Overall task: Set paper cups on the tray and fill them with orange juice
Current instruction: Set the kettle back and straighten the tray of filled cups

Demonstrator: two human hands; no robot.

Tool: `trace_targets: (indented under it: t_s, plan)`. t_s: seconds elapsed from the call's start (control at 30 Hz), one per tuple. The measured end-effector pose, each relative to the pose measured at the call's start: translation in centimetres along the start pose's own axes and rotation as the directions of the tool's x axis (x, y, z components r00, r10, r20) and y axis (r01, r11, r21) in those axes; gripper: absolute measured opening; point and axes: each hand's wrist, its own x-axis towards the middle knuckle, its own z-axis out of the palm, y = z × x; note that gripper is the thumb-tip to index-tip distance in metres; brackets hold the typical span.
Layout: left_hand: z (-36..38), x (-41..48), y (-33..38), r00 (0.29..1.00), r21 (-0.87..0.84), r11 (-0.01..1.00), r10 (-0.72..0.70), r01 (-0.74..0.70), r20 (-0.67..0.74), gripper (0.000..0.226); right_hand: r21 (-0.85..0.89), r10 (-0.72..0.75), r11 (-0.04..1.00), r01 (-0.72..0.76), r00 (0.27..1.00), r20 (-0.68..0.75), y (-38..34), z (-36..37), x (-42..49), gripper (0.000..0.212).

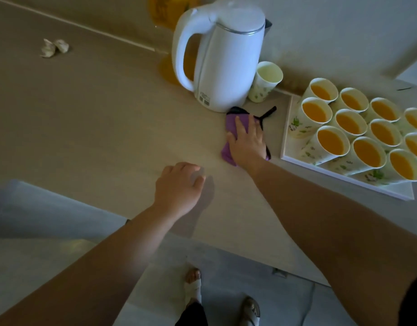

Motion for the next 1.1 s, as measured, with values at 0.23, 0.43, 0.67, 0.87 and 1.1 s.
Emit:
trace_targets:
  t_s: [0.23,0.43,0.67,0.87,1.1]
  plan:
    - [-0.6,-0.1,-1.1,0.999,-0.049,0.998,-0.028,0.026,-0.046,0.038,0.036,0.188,0.982,-0.187,0.982,-0.015,-1.6,-0.1,1.1,0.059]
    - [-2.1,-0.3,-4.1,0.956,-0.154,0.979,-0.170,0.136,-0.239,0.040,-0.096,-0.274,0.953,0.287,0.953,0.126,-7.7,3.1,-5.7,0.062]
    - [-2.2,-1.9,-7.3,0.892,-0.234,0.950,-0.280,0.205,-0.355,0.031,-0.105,-0.715,0.601,0.793,0.591,0.374,-7.1,4.7,-13.4,0.059]
    - [-1.8,-3.9,-6.0,0.943,-0.215,0.961,-0.227,0.176,-0.241,0.035,-0.128,-0.602,0.771,0.624,0.779,0.173,1.8,2.7,-13.5,0.060]
    - [-2.0,-4.2,-6.2,0.912,-0.297,0.948,-0.222,0.118,-0.346,0.039,-0.166,-0.382,0.887,0.430,0.888,0.257,-10.3,4.3,-11.0,0.074]
